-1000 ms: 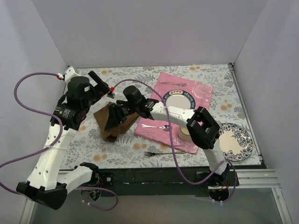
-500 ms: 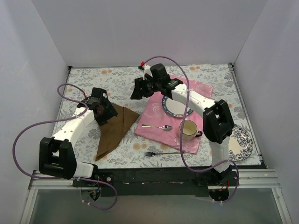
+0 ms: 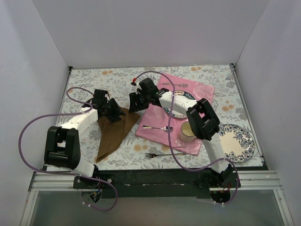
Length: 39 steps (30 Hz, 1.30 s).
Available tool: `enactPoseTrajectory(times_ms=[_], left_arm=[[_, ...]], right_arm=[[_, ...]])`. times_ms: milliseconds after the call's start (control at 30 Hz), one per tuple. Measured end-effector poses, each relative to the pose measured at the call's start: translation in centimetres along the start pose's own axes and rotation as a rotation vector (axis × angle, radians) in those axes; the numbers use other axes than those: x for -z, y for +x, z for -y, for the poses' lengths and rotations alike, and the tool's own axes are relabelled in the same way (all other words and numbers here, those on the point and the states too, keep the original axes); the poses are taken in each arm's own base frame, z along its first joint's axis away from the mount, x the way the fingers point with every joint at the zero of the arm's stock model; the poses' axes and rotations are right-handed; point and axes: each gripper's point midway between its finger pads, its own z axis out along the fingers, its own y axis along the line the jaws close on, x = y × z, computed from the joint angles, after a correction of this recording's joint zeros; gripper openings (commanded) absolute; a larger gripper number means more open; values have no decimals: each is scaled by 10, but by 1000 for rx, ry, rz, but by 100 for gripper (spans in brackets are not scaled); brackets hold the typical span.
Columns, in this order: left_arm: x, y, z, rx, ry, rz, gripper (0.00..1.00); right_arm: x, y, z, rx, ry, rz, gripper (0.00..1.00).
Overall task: Fold the napkin, place the utensils inside, and roll it up
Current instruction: Flatten the napkin out
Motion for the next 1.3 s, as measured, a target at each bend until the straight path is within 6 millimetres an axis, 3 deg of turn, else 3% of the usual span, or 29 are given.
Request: enactPoseTrajectory(times_ms=[167,267,467,700,867,1100,1200,1300], left_arm=[[-19,-6,-5,64,23,-36,42],[-27,-7,-7,79,31,-48,42],[-43,-2,-11,113,36,-95,39],[-51,-7,-8,133,49,-105,33],[-53,-9,-6,135,60,-104,35],[-47,-14,-4,139,72,-87,60],[-35,-22,0,141,87,-54,60],[-23,-32,5,140,111,-15,56]], right_arm=[[-10,3,9,16,14,-10,57],[-14,-3,7,29,-1,-1,51],[-21,-6,4,44,-32,8,49],[-31,-2,6,41,-49,-10,48],[-37,-9,4,45,-66,0,36],[-50,-8,10,42,-67,-4,38],[-52,-5,12,45,-63,-12,35],[-53,-4,14,50,-62,-15,20]])
